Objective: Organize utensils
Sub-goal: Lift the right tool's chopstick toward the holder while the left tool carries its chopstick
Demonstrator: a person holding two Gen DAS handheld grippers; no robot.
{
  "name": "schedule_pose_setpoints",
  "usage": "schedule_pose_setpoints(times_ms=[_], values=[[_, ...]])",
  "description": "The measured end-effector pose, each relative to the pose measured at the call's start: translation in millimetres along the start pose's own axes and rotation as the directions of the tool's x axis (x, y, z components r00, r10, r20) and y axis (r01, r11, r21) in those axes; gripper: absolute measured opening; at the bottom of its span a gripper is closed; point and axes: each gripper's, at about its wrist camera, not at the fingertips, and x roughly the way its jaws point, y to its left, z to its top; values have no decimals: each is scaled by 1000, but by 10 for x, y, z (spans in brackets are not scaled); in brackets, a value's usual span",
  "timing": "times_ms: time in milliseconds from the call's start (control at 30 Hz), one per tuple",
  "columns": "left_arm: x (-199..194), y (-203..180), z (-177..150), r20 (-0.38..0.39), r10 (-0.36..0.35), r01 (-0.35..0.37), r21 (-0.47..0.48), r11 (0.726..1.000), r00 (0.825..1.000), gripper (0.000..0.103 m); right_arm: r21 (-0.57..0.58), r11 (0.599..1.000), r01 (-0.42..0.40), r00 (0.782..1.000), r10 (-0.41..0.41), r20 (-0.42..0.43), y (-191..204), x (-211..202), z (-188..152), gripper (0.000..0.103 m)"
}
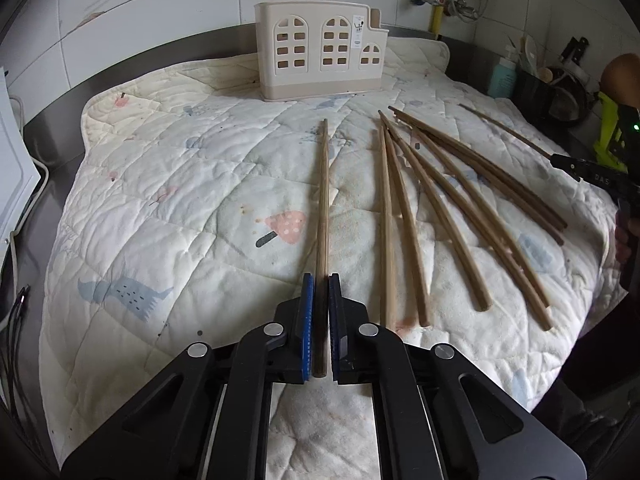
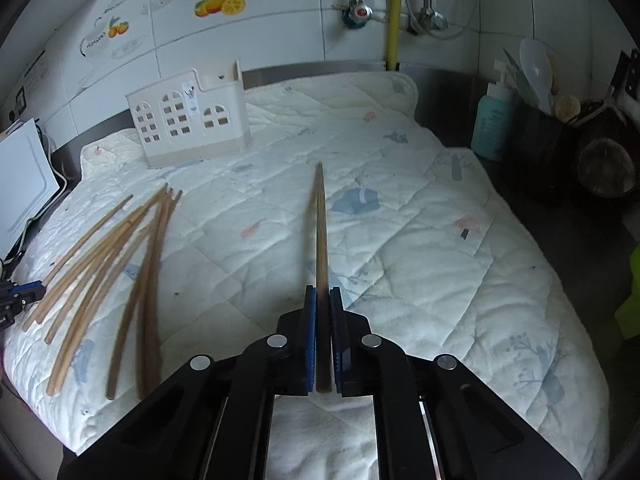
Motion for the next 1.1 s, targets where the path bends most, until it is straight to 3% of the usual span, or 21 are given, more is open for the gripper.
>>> schedule_pose_setpoints(times_ms=[333,700,1000,1100], values=[[-371,-67,67,105,-28,34,-59,998,994,5,-77,997,-20,992,29,121,295,-534,230,7],[-598,-51,216,152,-31,47,-105,993,988,5,-128,986,-106,980,126,155,497,-800,543,7],[-711,-7,594,177,-18,34,-85,996,984,5,-159,965,-210,961,234,150,573,-893,1147,7],[-762,3,776,198,-17,32,-77,997,980,5,-184,960,-211,955,243,171,619,-917,1429,7]])
